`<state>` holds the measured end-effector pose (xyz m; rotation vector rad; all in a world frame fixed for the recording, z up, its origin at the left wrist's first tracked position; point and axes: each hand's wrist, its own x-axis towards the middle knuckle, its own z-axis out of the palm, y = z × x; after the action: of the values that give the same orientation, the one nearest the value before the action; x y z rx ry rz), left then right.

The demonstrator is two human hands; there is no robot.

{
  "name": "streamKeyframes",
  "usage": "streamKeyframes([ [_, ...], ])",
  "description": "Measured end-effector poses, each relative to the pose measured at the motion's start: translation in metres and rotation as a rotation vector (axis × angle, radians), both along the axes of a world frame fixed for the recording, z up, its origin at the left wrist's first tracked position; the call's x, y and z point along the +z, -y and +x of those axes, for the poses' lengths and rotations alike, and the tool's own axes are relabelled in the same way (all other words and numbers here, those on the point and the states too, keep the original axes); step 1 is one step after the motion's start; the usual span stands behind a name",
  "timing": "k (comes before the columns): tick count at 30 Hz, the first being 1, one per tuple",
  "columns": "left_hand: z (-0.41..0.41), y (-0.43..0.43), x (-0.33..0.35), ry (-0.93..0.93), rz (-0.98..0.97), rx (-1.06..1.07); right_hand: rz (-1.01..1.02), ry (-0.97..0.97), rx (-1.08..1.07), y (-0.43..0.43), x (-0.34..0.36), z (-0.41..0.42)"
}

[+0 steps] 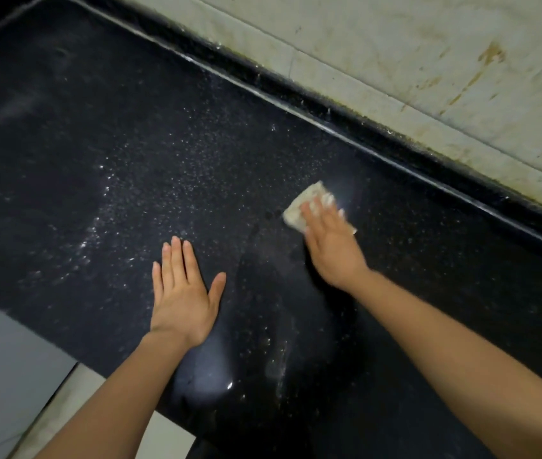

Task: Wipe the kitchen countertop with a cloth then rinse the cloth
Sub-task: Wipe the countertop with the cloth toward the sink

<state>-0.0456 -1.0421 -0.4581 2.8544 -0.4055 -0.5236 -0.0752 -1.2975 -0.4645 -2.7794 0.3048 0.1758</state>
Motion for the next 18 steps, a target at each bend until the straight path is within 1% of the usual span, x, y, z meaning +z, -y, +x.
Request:
streamKeyframes([
  [3,0.0,0.002,0.003,-0.012,0.017,-0.005,-0.042,0.04,0.359,-0.036,0.0,-0.051],
  [5,0.001,0.002,0.005,-0.021,0.029,-0.006,-0.03,-0.023,0.537,-0.049,0.002,-0.077],
  [8,0.002,0.003,0.007,-0.037,0.042,-0.014,0.022,-0.071,0.7,-0.033,0.006,-0.082],
  [10,0.002,0.002,0.007,-0.039,0.057,-0.022,-0.038,-0.05,0.724,-0.011,0.003,-0.065],
  [11,0.002,0.002,0.007,-0.034,0.068,-0.03,-0.081,-0.015,0.665,0.001,0.001,-0.053],
  [12,0.002,0.001,0.007,-0.028,0.076,-0.035,-0.108,0.012,0.547,0.014,-0.001,-0.039],
  [15,0.002,0.002,0.006,-0.021,0.086,-0.037,-0.092,0.008,0.1,0.045,-0.002,0.008],
  [18,0.002,0.002,0.005,-0.022,0.114,-0.043,-0.063,-0.015,-0.221,0.049,0.001,0.049],
])
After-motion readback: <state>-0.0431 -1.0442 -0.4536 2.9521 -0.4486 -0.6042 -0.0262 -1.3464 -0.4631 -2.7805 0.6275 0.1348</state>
